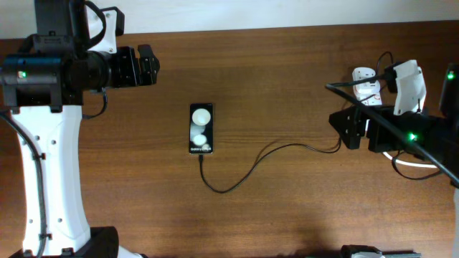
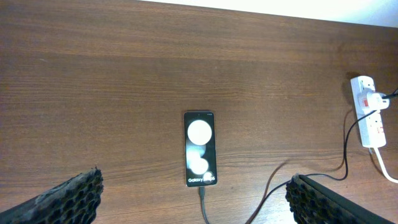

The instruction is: Plug charger to phone and switch on socket

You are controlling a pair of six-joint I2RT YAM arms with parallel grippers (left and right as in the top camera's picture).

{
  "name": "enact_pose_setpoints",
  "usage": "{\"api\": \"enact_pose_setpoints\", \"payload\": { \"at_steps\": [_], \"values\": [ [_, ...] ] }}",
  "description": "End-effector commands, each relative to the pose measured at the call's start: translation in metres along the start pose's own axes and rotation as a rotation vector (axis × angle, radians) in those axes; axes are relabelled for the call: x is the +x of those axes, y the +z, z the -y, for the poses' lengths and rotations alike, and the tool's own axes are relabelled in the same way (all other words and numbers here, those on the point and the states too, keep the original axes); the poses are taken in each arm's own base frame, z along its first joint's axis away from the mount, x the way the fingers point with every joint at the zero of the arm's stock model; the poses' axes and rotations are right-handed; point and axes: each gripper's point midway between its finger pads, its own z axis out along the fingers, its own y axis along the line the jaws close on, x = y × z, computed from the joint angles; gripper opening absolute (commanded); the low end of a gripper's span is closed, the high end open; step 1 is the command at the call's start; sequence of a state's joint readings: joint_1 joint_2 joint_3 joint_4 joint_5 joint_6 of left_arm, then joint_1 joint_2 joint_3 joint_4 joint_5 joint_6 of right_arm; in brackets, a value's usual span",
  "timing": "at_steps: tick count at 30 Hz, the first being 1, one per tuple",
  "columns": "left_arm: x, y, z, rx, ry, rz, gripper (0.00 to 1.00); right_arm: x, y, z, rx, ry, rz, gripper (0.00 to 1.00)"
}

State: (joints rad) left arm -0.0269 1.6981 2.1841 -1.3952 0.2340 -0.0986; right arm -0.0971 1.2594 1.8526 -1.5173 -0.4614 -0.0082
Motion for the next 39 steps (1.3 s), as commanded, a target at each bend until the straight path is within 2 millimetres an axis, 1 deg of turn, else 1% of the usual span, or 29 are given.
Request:
{"api": "enact_pose_setpoints", "payload": {
  "at_steps": [1, 4, 6, 8, 9, 10, 12, 15, 17, 19, 21, 24, 28, 32, 38, 39],
  "values": [
    [0.000, -0.008, 0.002, -0.003, 0.005, 0.019, 0.99, 0.000, 0.007, 0.027, 0.142, -0.020, 0.017, 0.99],
    [0.000, -0.008, 0.002, -0.003, 0.005, 0.019, 0.99, -0.004, 0.013, 0.043, 0.209, -0.055, 0.111, 0.99],
    [0.000, -0.008, 0.002, -0.003, 0.005, 0.019, 0.99, -0.003, 0.020, 0.046, 0.209, -0.095, 0.196, 0.99],
    [0.000, -0.008, 0.002, -0.003, 0.005, 0.019, 0.99, 0.003, 0.033, 0.050, 0.206, -0.134, 0.291, 0.99],
    [0.000, -0.008, 0.002, -0.003, 0.005, 0.019, 0.99, 0.008, 0.038, 0.051, 0.203, -0.156, 0.324, 0.99],
    [0.000, -0.008, 0.002, -0.003, 0.005, 0.019, 0.99, 0.017, 0.046, 0.051, 0.206, -0.196, 0.393, 0.99],
    [0.000, -0.008, 0.002, -0.003, 0.005, 0.019, 0.99, 0.026, 0.052, 0.051, 0.212, -0.237, 0.481, 0.99],
    [0.000, -0.008, 0.002, -0.003, 0.005, 0.019, 0.99, 0.039, 0.056, 0.050, 0.215, -0.289, 0.624, 0.99],
    [0.000, -0.008, 0.002, -0.003, 0.005, 0.019, 0.99, 0.045, 0.054, 0.049, 0.203, -0.315, 0.719, 0.99],
    [0.000, -0.008, 0.002, -0.003, 0.005, 0.019, 0.99, 0.050, 0.053, 0.048, 0.198, -0.334, 0.794, 0.99],
    [0.000, -0.008, 0.002, -0.003, 0.004, 0.018, 0.99, 0.060, 0.056, 0.051, 0.193, -0.352, 0.864, 0.99],
    [0.000, -0.008, 0.002, -0.003, 0.005, 0.019, 0.99, 0.073, 0.067, 0.056, 0.188, -0.366, 0.921, 0.99],
    [0.000, -0.008, 0.002, -0.003, 0.005, 0.019, 0.99, 0.082, 0.077, 0.061, 0.182, -0.378, 0.963, 0.99],
    [0.000, -0.008, 0.002, -0.003, 0.005, 0.019, 0.99, 0.092, 0.087, 0.067, 0.186, -0.376, 0.963, 0.99],
    [0.000, -0.008, 0.002, -0.003, 0.005, 0.019, 0.99, 0.112, 0.112, 0.078, 0.188, -0.371, 0.940, 0.99],
    [0.000, -0.008, 0.002, -0.003, 0.005, 0.019, 0.99, 0.112, 0.113, 0.079, 0.189, -0.369, 0.934, 0.99]
  ]
}}
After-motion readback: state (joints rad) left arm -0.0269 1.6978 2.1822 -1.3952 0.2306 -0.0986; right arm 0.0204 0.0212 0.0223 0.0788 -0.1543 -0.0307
